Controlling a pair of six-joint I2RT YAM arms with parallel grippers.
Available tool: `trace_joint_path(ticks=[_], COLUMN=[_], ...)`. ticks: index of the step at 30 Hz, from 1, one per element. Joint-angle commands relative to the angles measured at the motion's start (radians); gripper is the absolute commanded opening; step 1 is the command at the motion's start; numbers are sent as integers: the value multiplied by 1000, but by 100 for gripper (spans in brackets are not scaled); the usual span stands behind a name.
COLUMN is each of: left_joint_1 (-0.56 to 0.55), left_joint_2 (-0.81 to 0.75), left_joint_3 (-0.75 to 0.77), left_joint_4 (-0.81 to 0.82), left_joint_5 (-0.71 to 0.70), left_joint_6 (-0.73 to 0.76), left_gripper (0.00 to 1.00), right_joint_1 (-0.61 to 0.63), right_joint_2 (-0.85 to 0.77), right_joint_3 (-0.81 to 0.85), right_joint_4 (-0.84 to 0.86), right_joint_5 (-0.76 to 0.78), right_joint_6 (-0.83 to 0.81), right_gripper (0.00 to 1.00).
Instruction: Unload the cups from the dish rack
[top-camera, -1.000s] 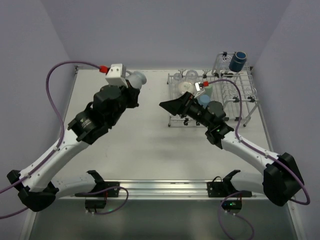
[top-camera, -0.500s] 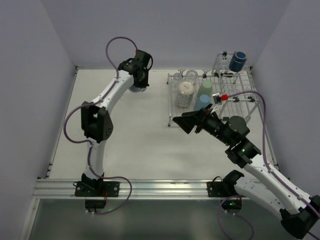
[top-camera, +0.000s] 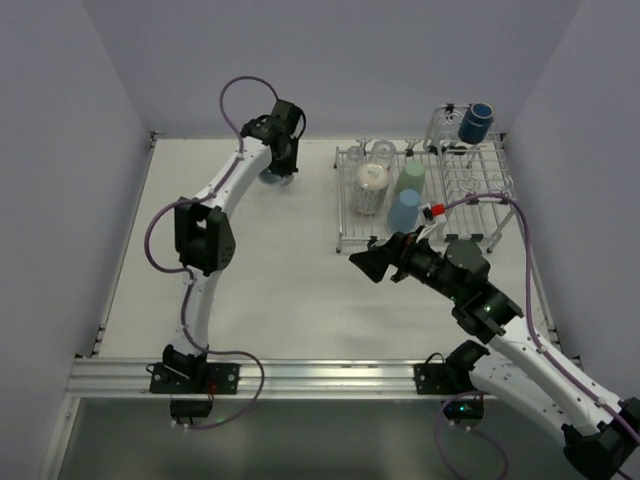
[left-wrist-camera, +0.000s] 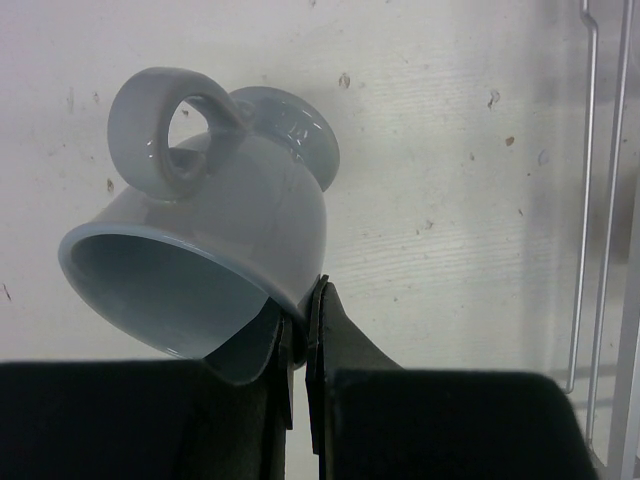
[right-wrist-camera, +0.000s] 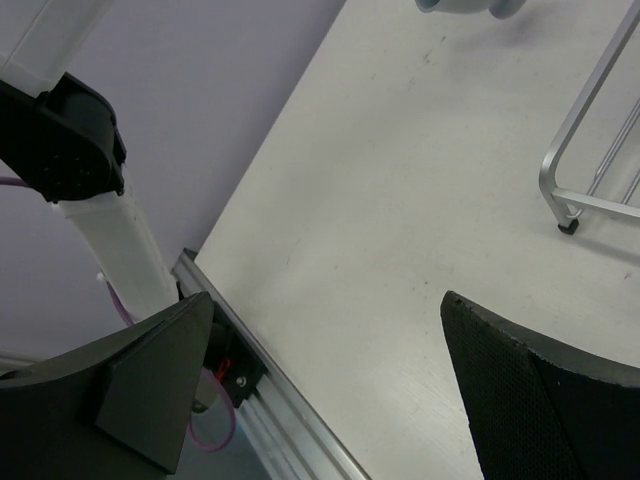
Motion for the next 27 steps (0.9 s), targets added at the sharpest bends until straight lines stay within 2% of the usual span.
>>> trace_joint_path(ticks=[1, 14, 17, 18, 21, 25, 27], left_joint_1=[8, 17, 19, 17, 19, 20, 20], left_joint_2=[15, 98, 103, 103, 103, 91, 86], left_joint_3=[62, 125, 128, 129, 134, 138, 137], left_joint_4=[37, 71, 88, 94, 108, 140, 161], left_joint_5=[8, 23, 29, 29, 34, 40, 42], left_joint_6=[50, 70, 71, 71, 71, 65, 63], left_gripper=[0, 1, 15, 24, 31, 46, 49], right_joint_1=[4, 5, 5, 5, 4, 5, 4], right_joint_2=[13, 38, 46, 46, 49, 49, 50], right_joint_3=[-2, 23, 32, 36, 43, 56, 58], right_joint_4=[16, 8, 7, 5, 4, 7, 7], right_joint_5=[16, 12, 9, 11, 11, 5, 3], right_joint_6=[-16, -36, -43, -46, -53, -56, -59], right_gripper=[99, 99, 99, 99, 99, 99, 99])
